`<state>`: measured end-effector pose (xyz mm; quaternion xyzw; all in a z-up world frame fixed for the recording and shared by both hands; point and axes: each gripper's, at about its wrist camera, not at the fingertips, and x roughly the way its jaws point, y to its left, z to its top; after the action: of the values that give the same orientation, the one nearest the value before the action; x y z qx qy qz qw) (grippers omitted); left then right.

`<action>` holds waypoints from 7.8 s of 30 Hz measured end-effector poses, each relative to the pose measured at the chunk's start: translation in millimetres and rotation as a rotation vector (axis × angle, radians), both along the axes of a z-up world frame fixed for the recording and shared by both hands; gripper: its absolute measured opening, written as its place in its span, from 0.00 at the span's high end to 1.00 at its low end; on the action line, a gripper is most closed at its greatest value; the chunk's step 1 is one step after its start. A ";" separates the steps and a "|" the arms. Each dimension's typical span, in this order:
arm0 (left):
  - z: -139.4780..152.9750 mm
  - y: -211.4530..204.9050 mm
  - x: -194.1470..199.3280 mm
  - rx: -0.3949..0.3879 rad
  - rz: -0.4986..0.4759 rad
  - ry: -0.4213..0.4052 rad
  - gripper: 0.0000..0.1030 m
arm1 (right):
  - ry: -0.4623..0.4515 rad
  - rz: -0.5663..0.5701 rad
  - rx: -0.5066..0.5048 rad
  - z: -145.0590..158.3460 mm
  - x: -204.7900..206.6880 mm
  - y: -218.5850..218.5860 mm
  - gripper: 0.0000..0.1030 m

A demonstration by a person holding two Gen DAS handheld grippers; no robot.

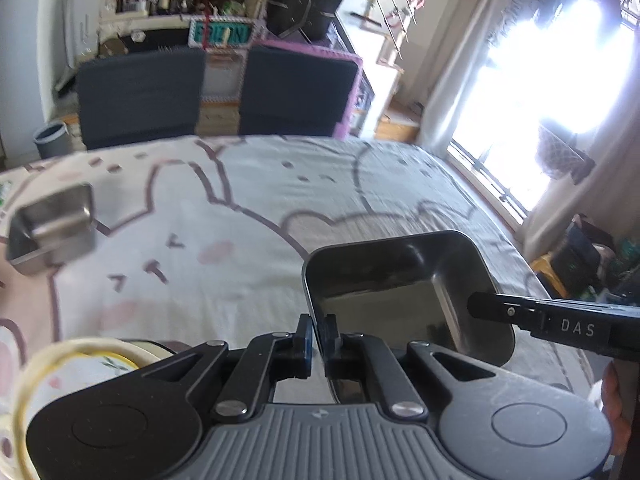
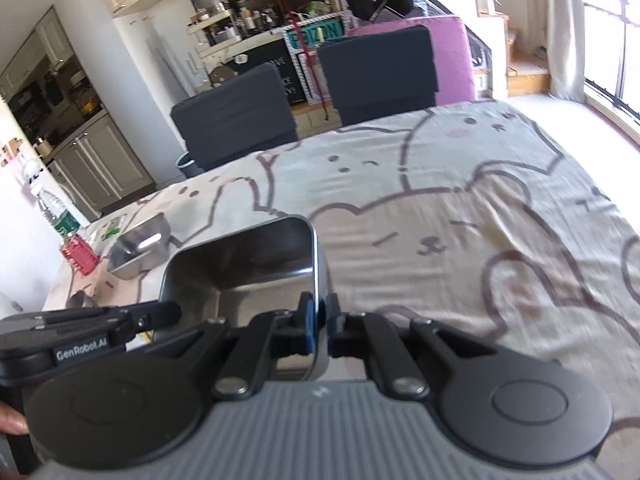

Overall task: Organize plates and bowls
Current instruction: 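Lift the stainless tray and carry it toward the dish stack, then lower the stainless tray and open both grippers to release it, then move both open grippers to the second stainless square tray by the red can, then close both grippers on the second stainless tray's rim, then lift the second tray and carry it toward the dish stack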

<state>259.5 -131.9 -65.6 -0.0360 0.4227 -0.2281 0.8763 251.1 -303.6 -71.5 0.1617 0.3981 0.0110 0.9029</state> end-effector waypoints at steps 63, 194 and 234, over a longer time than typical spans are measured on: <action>-78.7 -49.1 15.9 0.126 -0.119 0.224 0.87 | 0.318 0.026 -0.059 -84.8 40.6 -33.6 0.95; -88.4 277.1 188.0 -0.100 0.614 0.079 0.95 | 0.064 0.394 -0.062 -72.1 289.1 286.7 0.95; 39.3 134.9 38.1 -0.009 0.367 -0.089 0.96 | -0.085 0.244 -0.006 32.4 114.0 146.9 0.96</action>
<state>297.6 3.0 -26.3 -0.1064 0.3687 -0.0675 0.9210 365.0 -156.8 -39.1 0.1089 0.3760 0.1265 0.9114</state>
